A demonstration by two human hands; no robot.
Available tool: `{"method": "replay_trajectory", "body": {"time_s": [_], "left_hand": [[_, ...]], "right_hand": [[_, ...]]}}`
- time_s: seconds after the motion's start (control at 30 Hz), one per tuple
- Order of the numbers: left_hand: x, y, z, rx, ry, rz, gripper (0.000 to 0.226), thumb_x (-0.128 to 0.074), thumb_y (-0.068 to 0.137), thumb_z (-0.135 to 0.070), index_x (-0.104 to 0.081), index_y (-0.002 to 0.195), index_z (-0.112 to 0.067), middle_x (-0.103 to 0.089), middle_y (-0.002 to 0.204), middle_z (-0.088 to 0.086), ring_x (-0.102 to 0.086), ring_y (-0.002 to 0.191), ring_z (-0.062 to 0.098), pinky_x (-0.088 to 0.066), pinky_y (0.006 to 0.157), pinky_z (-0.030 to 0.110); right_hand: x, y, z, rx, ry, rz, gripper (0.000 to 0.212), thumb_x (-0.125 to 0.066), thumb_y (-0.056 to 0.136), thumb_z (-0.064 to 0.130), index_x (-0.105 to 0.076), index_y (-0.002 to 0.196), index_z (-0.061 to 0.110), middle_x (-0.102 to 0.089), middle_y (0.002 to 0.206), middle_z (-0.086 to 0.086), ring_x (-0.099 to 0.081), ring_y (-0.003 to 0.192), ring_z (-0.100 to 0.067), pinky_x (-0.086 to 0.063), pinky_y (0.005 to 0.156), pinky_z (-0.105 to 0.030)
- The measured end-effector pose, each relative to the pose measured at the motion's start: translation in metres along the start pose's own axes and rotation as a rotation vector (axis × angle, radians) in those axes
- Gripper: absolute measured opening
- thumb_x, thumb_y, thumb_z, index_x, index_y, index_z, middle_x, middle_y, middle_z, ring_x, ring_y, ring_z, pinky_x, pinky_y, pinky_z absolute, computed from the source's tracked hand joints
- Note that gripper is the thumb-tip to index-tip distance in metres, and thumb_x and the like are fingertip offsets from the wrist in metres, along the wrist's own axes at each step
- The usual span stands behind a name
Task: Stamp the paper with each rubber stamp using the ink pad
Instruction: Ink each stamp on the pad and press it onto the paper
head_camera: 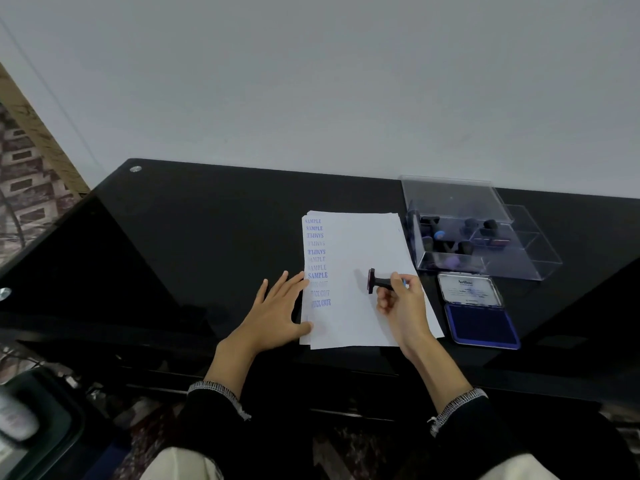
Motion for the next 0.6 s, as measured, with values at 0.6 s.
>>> {"method": "replay_trajectory", "body": {"time_s": [0.6], "left_hand": [[-0.037,0.080,-0.166,-0.081,-0.405,-0.330,0.042,-0.047,0.100,-0.027,-0.042,0.142,-0.024,-0.043,0.146,-0.009,-0.040,0.132,0.010,-0.029,0.103,0.020]], "right_hand": [[0.122,-0.003,0.076,0.323,-0.104,-0.266,0.012,-0.054,0.097,0.021,-0.062,0.095,0.013,-0.060,0.069,-0.005,-0.049,0.059,-0.013,-0.043,0.056,-0.027]]}}
Point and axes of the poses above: each hand's wrist, its own y-axis towards the middle knuckle, its own x-axis out of the back of the hand, z = x × y, the point moved 1 cm from there along y, towards the middle knuckle
